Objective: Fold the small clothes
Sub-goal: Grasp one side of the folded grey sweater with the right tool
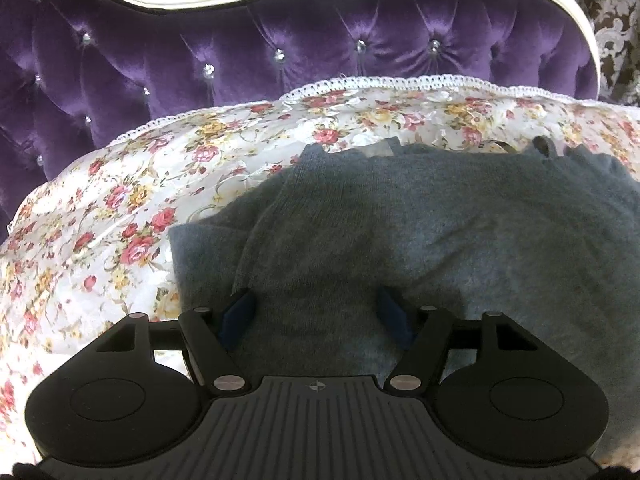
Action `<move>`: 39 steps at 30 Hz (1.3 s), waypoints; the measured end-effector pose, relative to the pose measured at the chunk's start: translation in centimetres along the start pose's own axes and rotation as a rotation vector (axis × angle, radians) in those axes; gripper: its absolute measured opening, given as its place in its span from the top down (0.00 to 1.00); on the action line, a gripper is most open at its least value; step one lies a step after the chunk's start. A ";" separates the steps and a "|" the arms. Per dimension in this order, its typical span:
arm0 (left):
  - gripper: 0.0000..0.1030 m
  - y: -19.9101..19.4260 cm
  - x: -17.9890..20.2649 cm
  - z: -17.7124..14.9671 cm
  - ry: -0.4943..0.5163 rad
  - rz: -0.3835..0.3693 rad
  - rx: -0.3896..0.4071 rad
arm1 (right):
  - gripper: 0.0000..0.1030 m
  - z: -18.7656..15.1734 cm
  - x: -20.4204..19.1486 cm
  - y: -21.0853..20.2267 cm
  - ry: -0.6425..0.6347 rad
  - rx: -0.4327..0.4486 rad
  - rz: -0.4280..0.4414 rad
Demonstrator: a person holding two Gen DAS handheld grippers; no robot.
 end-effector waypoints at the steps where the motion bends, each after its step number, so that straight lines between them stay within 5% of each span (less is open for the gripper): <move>1: 0.41 -0.2 0.1 0.4 -0.013 -0.008 -0.013 | 0.00 0.0 -0.1 0.1 -0.008 -0.001 0.004; 5: 0.42 -2.6 2.6 3.1 -0.093 -0.112 0.055 | 0.00 0.0 -0.2 0.0 -0.014 0.009 0.016; 8: 0.42 -2.7 6.5 4.1 -0.024 -0.141 0.069 | 0.00 0.3 -0.2 0.0 -0.013 0.009 0.022; 14: 0.41 1.3 11.2 2.5 0.030 -0.135 -0.014 | 0.00 0.2 0.1 -0.3 -0.017 -0.005 0.056; 21: 0.38 2.1 10.8 2.3 0.012 -0.119 -0.009 | 0.00 0.0 -0.1 -0.3 -0.046 -0.008 0.052; 30: 0.35 -1.6 12.2 -1.6 0.028 -0.170 0.031 | 0.00 0.0 -0.2 -0.4 -0.048 -0.018 0.062; 39: 0.35 -4.9 9.3 -1.4 -0.028 -0.215 0.096 | 0.00 -0.3 -0.4 -0.5 -0.067 -0.012 0.070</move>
Point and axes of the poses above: each gripper's, at about its wrist camera, not at the fingertips, and y roughly the way its jaws point, x to its right, z to its top, the point moved 9 cm from there along y, roughly the way its jaws point, and after that the axes turned 8 degrees about -z, right-handed, at the moved point
